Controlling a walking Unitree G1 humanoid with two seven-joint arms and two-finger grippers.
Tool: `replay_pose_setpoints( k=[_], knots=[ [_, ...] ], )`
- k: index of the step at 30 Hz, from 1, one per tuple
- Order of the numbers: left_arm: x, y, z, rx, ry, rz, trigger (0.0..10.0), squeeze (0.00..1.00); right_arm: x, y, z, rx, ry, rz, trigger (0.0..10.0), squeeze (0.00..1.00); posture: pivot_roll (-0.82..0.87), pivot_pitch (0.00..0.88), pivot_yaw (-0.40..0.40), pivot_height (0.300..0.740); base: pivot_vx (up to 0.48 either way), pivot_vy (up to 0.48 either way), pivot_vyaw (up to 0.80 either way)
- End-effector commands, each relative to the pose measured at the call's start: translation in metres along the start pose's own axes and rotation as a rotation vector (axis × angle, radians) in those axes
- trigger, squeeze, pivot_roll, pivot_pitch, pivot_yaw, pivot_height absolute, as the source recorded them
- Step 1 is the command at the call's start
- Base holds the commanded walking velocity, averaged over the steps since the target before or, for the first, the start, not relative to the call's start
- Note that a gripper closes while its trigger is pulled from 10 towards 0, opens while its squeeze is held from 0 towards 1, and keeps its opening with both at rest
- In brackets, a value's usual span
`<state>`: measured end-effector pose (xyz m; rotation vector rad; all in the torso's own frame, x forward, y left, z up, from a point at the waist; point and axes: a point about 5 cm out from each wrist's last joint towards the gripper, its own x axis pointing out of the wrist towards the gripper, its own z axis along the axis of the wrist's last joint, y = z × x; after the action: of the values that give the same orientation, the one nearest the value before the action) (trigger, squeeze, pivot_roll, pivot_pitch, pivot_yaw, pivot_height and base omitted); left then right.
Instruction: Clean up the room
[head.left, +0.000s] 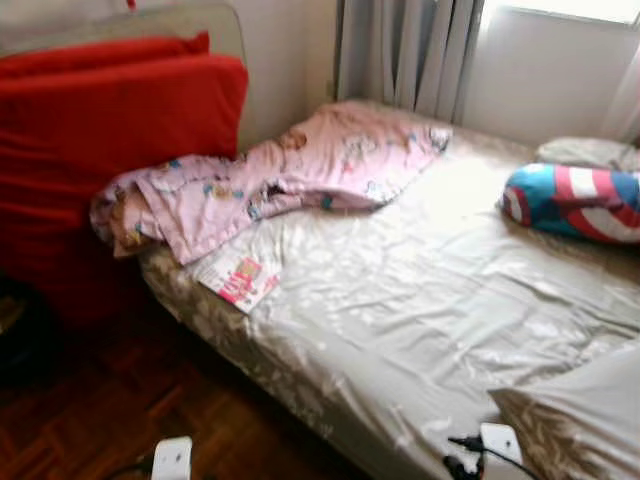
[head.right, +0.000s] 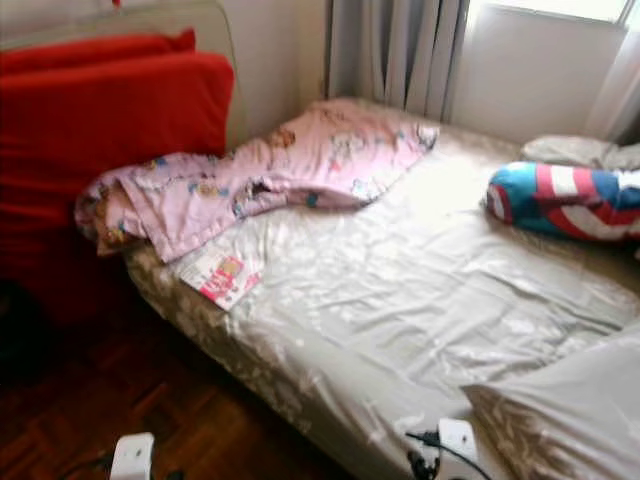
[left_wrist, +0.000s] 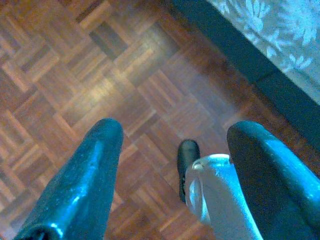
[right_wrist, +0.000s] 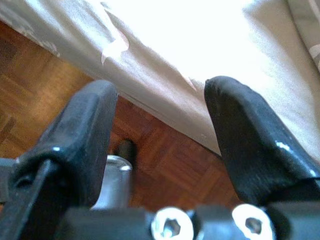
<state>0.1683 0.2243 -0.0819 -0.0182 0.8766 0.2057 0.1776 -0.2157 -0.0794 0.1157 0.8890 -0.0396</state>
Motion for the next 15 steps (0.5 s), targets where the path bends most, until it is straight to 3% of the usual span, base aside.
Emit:
replay_pose_setpoints(
  k=[1,4,10,15],
  knots=[
    [0.0007,-0.0019,0.0013,0.015,0.005,-0.01,10.0,0.0,-0.0018,-0.0056,-0.0026,-0.007,0.011,-0.015,10.0,0.0,-0.04,0.0,0.004,0.74,0.0,-0.319,0.0],
    [0.0005,-0.0016,0.0005,0.016,0.008,-0.01,10.0,0.0,-0.0018,-0.0056,-0.0028,-0.009,0.012,-0.015,10.0,0.0,-0.05,0.0,0.004,0.74,0.0,-0.315,0.0],
    [0.0002,-0.0004,-0.0009,0.009,0.016,-0.007,10.0,0.0,-0.002,-0.006,-0.0033,-0.014,0.018,-0.017,10.0,0.0,-0.05,0.0,0.003,0.74,0.0,0.0,0.0],
    [-0.0001,0.0008,-0.0027,0.009,0.028,-0.01,10.0,0.0,-0.0021,-0.0066,-0.0044,-0.02,0.03,-0.019,10.0,0.0,-0.05,0.0,0.003,0.74,0.0,0.0,-0.69]
  ],
)
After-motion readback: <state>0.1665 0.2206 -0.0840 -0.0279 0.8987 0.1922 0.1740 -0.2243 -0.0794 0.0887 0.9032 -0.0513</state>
